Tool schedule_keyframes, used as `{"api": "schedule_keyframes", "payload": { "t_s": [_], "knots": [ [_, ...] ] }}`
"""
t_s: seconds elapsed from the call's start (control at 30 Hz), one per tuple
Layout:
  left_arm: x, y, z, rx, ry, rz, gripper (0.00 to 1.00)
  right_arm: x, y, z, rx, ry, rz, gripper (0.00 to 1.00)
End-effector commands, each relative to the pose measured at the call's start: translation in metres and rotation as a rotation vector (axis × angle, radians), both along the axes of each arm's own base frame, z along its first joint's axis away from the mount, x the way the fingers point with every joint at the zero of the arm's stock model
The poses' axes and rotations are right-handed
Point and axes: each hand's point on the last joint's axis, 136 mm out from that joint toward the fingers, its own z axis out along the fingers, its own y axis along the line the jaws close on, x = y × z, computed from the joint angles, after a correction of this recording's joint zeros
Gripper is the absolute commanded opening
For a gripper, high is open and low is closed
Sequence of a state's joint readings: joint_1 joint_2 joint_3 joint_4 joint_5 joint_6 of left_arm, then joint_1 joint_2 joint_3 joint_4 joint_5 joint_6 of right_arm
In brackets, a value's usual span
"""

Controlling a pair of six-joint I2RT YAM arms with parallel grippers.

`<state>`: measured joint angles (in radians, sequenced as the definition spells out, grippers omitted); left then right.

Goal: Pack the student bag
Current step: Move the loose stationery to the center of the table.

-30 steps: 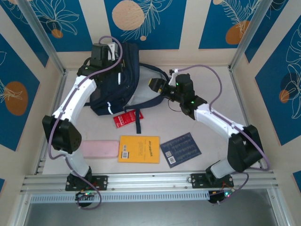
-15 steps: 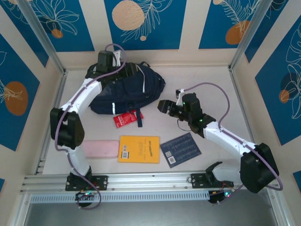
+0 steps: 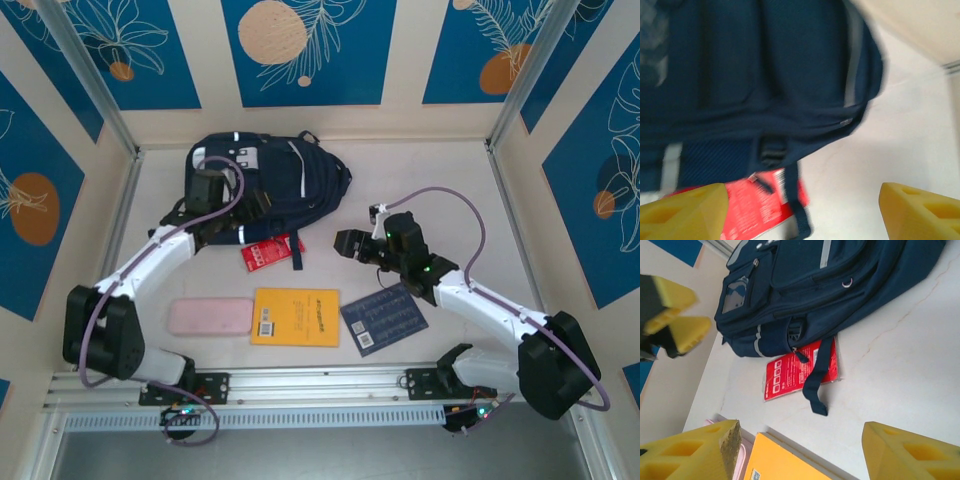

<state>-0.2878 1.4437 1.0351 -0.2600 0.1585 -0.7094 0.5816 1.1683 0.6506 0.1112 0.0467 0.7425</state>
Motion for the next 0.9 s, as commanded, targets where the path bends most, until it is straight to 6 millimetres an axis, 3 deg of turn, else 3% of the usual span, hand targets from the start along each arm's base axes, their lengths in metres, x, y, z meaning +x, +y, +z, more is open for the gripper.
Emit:
{"api": "schedule_keyframes", "payload": {
  "t_s": [0.0, 0.27, 0.53, 0.73, 0.87],
  "knots": [
    [-0.018, 0.017, -0.051, 0.049, 0.197, 0.102, 0.78, -0.006, -0.005, -0.01, -0.018, 0.012, -0.012, 0.64],
    [-0.018, 0.009, -0.102, 0.063, 0.289, 0.101, 0.76, -0.016, -0.01, -0.018, -0.018, 0.019, -0.004, 0.63],
    [-0.015, -0.024, -0.135, 0.093, 0.34, 0.008, 0.73, -0.018, -0.011, -0.02, -0.028, 0.014, 0.016, 0.63],
    [-0.039, -0.068, -0.146, 0.164, 0.359, -0.136, 0.73, -0.013, -0.021, -0.024, -0.023, 0.037, 0.005, 0.63],
    [-0.066, -0.095, -0.158, 0.19, 0.384, -0.238, 0.72, -0.009, -0.032, -0.03, 0.002, 0.068, -0.016, 0.63]
  ]
}}
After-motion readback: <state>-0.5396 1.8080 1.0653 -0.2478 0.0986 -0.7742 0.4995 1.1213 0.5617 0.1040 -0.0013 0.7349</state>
